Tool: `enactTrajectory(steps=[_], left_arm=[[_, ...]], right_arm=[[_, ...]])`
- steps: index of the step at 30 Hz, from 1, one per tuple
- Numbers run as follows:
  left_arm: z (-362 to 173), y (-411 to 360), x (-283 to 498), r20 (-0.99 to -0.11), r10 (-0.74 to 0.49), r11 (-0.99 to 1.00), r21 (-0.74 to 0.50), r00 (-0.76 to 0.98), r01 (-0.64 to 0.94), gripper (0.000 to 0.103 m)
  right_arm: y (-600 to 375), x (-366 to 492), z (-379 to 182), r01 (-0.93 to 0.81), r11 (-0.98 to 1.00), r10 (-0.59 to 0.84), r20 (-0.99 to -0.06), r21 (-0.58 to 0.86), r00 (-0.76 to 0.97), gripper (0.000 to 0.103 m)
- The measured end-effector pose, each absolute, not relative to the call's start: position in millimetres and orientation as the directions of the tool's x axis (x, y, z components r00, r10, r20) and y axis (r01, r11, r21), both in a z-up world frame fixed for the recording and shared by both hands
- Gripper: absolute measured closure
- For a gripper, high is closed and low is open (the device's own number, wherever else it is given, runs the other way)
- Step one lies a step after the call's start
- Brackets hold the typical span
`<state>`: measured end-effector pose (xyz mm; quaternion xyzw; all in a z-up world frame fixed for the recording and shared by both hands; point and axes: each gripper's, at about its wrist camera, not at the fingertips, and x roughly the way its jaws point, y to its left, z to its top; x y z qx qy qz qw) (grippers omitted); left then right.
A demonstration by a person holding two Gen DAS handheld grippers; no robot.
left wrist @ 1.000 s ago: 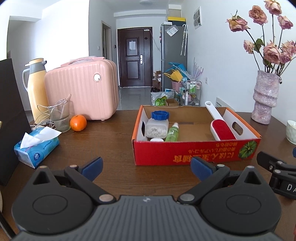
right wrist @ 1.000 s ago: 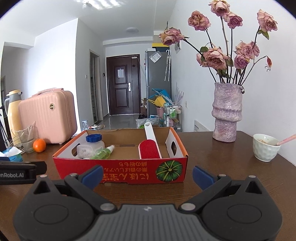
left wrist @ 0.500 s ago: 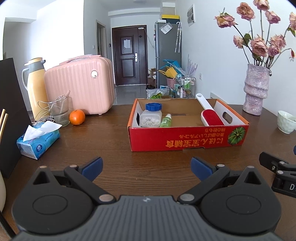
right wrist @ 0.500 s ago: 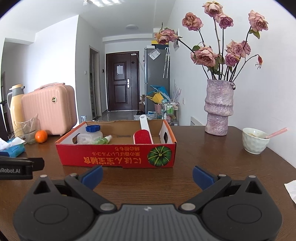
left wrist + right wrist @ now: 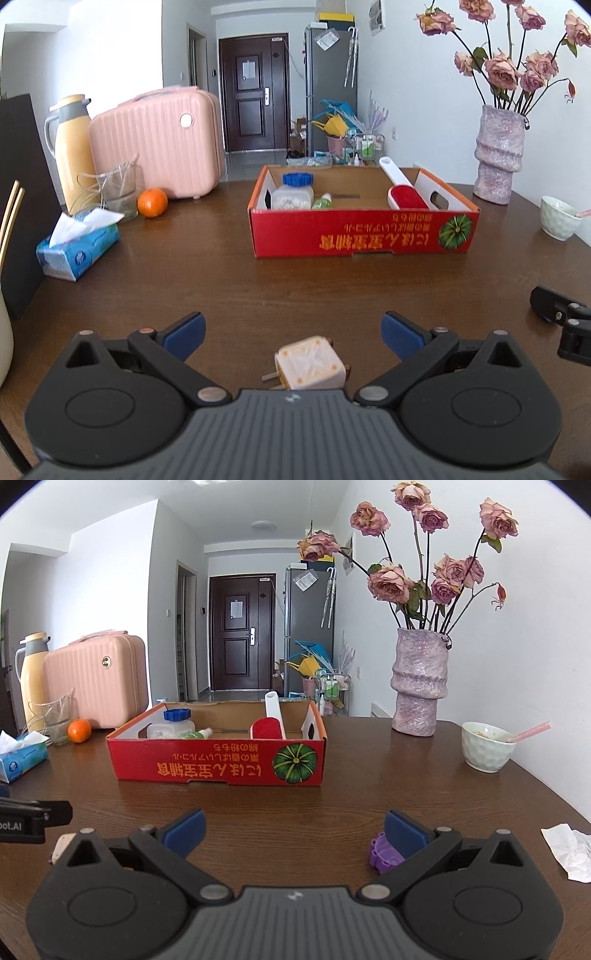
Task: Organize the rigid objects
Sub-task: 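Grasp the white plug adapter with the left tool while the right tool moves toward the purple cap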
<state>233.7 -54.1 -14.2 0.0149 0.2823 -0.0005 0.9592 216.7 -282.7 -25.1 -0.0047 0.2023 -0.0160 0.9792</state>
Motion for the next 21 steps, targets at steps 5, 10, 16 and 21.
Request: enactTrajectory(steps=[5,10,16,21], left_arm=[[-23.2,-55.1,228.1,-0.568,0.004,0.999,0.033,0.823,0.018,0.0],[-35.8,-58.8,233.3,-0.606,-0.007,0.999,0.03,0.796,0.032,0.0],[-49.5,-65.6,249.2,-0.643,0.023,0.999,0.046,0.766,0.009,0.0],[-61.1,-67.6,265.0,-0.664,0.051,0.998,0.057,0.746,-0.018,0.003]], right_arm=[[-290.0,206.1,-29.1,0.042,0.999,-0.05,-0.4,-0.028,0.915,0.0],[-298.3,202.6,-33.7,0.061,0.998,-0.068,-0.408,-0.031,0.911,0.0],[-307.9,205.8,-39.9,0.084,0.996,-0.091,-0.425,-0.035,0.9,0.0],[-309.5,210.3,-43.5,0.082,0.996,-0.089,-0.437,-0.034,0.895,0.0]])
